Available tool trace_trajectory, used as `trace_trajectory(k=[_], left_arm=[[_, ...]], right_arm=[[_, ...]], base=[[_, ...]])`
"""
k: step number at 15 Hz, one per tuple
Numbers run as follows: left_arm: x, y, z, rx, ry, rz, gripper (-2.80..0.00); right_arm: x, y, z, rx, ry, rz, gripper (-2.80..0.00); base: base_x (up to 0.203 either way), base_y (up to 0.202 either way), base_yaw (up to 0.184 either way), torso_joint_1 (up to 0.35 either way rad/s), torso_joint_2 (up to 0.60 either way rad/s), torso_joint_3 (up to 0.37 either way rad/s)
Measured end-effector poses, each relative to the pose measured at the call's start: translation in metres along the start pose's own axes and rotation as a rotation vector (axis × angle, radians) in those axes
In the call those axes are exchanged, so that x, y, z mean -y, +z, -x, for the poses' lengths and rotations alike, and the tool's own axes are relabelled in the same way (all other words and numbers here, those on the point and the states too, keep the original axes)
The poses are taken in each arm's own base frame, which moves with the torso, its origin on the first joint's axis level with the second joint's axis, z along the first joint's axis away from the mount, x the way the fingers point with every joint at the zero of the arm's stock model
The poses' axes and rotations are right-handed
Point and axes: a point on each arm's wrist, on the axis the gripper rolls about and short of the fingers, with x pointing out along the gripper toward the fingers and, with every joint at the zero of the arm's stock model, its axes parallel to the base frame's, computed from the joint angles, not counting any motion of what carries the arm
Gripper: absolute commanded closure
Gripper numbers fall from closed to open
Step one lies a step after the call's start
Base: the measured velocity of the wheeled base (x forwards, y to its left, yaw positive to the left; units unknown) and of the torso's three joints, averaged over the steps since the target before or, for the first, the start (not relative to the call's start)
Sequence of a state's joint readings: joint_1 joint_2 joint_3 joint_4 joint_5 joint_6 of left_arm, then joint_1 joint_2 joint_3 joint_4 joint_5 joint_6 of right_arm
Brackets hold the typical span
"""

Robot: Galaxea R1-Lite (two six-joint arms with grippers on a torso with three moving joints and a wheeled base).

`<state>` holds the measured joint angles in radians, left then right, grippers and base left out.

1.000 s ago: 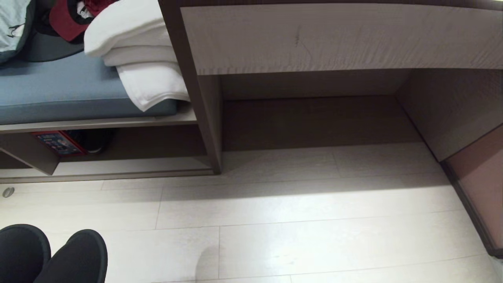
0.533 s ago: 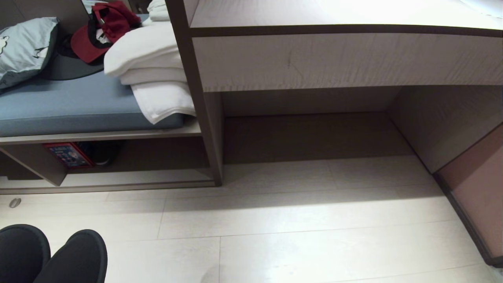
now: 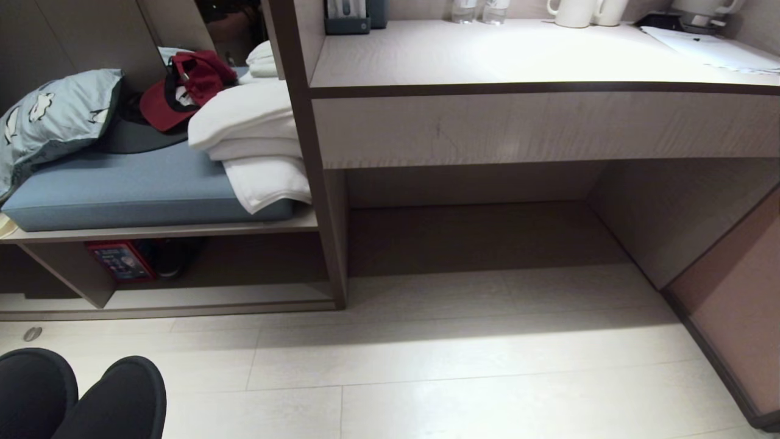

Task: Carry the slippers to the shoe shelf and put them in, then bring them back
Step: Place the slippers on the floor

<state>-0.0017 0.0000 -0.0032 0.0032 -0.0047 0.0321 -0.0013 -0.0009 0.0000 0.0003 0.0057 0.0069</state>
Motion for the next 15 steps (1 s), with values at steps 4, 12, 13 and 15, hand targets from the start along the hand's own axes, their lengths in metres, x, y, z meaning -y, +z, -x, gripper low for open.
trace_trajectory(k=[4,12,13,15], left_arm=[[0.0000,0.0000,0.0000,0.000,0.000,0.000,0.00],[0.0000,0.0000,0.0000,0.000,0.001,0.001,0.00],[0.0000,0.0000,0.0000,0.000,0.000,0.000,0.00],[0.0000,-0.0001,0.0000,0.000,0.000,0.000,0.00]], right_arm=[[0.0000,0.0000,0.0000,0.000,0.000,0.000,0.00],[0.0000,0.0000,0.0000,0.000,0.000,-0.001,0.00],[0.0000,0.0000,0.0000,0.000,0.000,-0.001,0.00],[0.0000,0.0000,0.0000,0.000,0.000,-0.001,0.00]], base=[[0.000,0.000,0.000,0.000,0.00,0.203],[0.000,0.000,0.000,0.003,0.00,0.203],[0.000,0.000,0.000,0.004,0.00,0.201],[0.000,0.000,0.000,0.002,0.00,0.166]])
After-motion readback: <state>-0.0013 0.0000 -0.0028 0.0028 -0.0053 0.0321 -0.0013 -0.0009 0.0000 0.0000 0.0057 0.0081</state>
